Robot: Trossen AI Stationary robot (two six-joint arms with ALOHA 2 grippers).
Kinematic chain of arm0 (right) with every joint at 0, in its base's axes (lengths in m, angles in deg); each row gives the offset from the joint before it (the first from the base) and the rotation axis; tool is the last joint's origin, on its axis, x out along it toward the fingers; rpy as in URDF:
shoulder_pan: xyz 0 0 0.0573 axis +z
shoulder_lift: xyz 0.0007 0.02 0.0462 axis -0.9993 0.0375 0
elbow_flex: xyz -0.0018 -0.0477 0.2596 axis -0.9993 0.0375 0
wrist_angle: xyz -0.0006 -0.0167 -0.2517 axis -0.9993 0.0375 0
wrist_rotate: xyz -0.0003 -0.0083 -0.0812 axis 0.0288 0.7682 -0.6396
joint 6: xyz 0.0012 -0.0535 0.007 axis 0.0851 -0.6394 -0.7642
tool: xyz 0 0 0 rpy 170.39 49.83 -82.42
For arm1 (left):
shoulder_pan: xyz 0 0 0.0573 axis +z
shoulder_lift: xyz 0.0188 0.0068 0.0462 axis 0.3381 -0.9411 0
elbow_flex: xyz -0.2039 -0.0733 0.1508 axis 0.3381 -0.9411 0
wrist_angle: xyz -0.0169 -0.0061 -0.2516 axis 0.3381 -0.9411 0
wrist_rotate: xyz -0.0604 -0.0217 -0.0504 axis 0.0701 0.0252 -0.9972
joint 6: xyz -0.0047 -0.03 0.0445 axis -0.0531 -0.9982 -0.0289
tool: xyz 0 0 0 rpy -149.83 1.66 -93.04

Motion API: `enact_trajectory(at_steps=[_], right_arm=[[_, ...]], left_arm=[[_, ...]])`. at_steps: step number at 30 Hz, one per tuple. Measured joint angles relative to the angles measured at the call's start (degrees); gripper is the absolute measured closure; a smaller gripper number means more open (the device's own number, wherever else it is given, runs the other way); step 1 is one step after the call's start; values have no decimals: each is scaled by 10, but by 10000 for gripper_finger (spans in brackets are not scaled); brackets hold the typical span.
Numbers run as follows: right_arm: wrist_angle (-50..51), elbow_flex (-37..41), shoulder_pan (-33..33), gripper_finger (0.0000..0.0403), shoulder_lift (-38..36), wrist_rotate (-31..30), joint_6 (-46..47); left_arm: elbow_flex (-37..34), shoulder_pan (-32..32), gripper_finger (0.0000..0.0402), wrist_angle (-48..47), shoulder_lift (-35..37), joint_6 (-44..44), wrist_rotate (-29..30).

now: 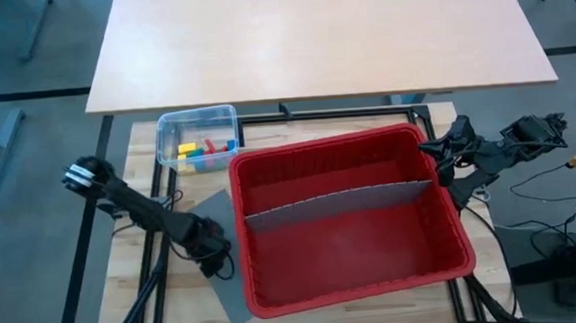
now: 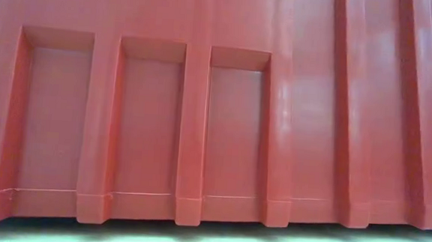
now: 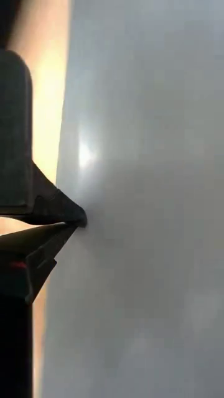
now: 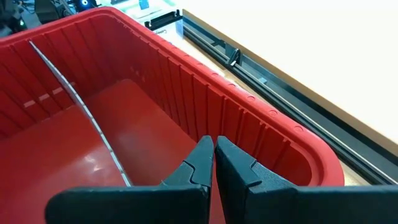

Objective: Sort blocks
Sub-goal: Insert the bin divider into the red bin

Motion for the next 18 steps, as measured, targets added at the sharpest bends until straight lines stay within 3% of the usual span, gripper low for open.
enact_trajectory(at_steps=[3,6,12,18], right_arm=[[0,0,0,403,0,0,0],[0,0,0,403,0,0,0],[0,0,0,403,0,1,4],[0,0,0,403,0,0,4]], left_arm=[[-8,11,401,-58,28,-11,57],[-11,16,401,-63,63,-10,64],[-2,9,401,89,119,5,59],[26,-5,401,145,99,40,58]])
